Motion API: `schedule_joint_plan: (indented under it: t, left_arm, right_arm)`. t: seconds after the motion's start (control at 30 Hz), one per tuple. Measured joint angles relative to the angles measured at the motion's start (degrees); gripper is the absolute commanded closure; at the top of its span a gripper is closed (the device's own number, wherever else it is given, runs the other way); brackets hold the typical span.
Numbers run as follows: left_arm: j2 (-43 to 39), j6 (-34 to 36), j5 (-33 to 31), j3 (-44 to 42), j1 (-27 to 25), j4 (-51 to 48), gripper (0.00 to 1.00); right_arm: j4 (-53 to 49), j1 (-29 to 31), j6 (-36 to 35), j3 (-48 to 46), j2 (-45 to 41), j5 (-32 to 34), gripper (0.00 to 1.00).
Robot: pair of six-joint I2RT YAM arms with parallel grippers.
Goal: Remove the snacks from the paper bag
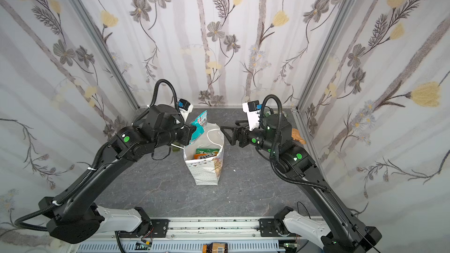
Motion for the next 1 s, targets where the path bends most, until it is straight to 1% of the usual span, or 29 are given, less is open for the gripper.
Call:
schedule_joint_plan:
  t: [0.13,0.2,0.43,0.53,0.67,0.73,0.8,0.93,1.0]
  left_arm:
    - [-1.9,0.2,3.0,0.8,0.0,0.6,1.00]
    - [-2.5,0.2,5.2,1.4,0.0,1.3,1.00]
    - [-3.6,1.7,12.4,5.2,-0.7,1.6,1.00]
    - [-3.6,2.6,15.0,6.3,-2.0,1.4,1.00]
    - [-3.4,4.0,16.2,7.6,-4.3,0.8,1.00]
    - [-3.3,4.7,15.7,8.1,-4.9,-0.1,1.00]
    - [-3.0,5.0,15.1,8.7,-5.4,-1.3,1.00]
    - [-2.7,5.6,13.5,9.9,-5.9,-2.4,1.00]
    - [-2.7,6.0,12.4,10.2,-6.0,-2.9,1.00]
  right_arm:
    - [5.2,1.5,-4.3,0.1,0.8,-0.4,0.08]
    - [7.5,2.2,-7.8,0.1,1.2,-1.3,0.07]
    - [11.6,3.0,-18.7,2.2,3.8,-5.4,0.13]
    - [12.1,3.0,-21.3,4.4,5.9,-7.3,0.24]
    - [12.2,3.2,-22.6,6.4,8.6,-11.9,0.34]
    - [12.2,3.4,-23.0,6.7,9.3,-13.6,0.44]
    - [12.2,3.6,-23.3,6.7,9.7,-15.4,0.59]
    - [12.1,3.8,-23.5,6.7,9.7,-16.7,0.76]
    - [12.2,3.8,-23.5,6.7,9.6,-16.7,0.89]
